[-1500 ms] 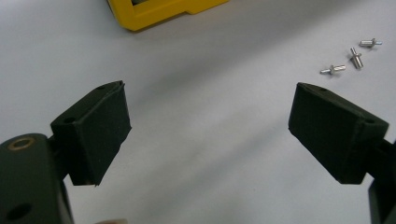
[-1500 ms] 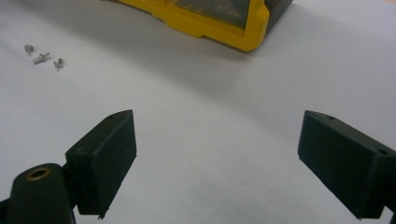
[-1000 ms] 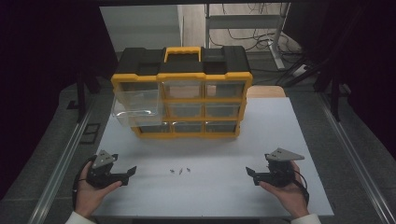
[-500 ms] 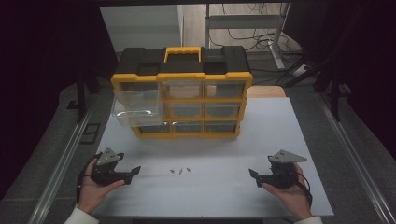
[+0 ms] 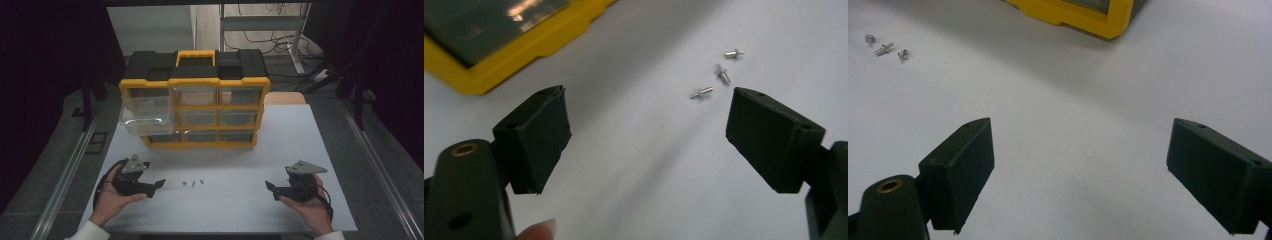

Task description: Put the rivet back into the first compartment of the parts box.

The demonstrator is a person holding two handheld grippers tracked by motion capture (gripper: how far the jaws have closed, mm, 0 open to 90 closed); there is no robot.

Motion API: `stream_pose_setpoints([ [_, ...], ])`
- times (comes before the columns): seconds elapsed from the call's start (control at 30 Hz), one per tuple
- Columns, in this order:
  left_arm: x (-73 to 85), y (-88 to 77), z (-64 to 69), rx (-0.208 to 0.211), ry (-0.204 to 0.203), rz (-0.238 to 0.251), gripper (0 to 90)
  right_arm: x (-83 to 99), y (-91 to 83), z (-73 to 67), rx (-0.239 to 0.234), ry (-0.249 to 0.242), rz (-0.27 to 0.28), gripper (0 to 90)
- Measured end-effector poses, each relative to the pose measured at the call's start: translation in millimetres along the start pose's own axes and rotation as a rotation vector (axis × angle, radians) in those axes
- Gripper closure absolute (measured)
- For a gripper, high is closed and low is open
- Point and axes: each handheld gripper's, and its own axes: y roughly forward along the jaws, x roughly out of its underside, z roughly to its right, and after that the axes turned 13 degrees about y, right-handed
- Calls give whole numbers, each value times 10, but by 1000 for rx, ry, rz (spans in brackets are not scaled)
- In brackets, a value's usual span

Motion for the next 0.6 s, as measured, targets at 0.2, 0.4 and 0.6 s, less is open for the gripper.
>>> stream_pose_setpoints([
  [0.2,-114,163,5,50,42,-45,193,6,7,5,1,1,-4,121],
  [0.4,-206,328,31,88,89,-85,189,14,10,9,4,3,-7,121],
  [0.6,-303,508,61,121,134,-115,191,22,8,10,10,3,-10,121],
])
